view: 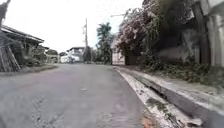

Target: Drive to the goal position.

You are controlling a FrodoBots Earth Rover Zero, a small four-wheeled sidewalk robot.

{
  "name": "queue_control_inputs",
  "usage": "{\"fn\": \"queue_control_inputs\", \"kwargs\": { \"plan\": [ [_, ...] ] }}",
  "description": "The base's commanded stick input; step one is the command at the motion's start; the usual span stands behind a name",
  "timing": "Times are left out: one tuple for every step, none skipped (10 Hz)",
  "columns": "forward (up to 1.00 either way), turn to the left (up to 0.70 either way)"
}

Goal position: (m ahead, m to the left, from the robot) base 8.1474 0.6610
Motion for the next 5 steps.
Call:
{"fn": "queue_control_inputs", "kwargs": {
  "plan": [
    [1.0,0.39],
    [1.0,0.06],
    [1.0,0.02],
    [1.0,0.0],
    [1.0,0.0]
  ]
}}
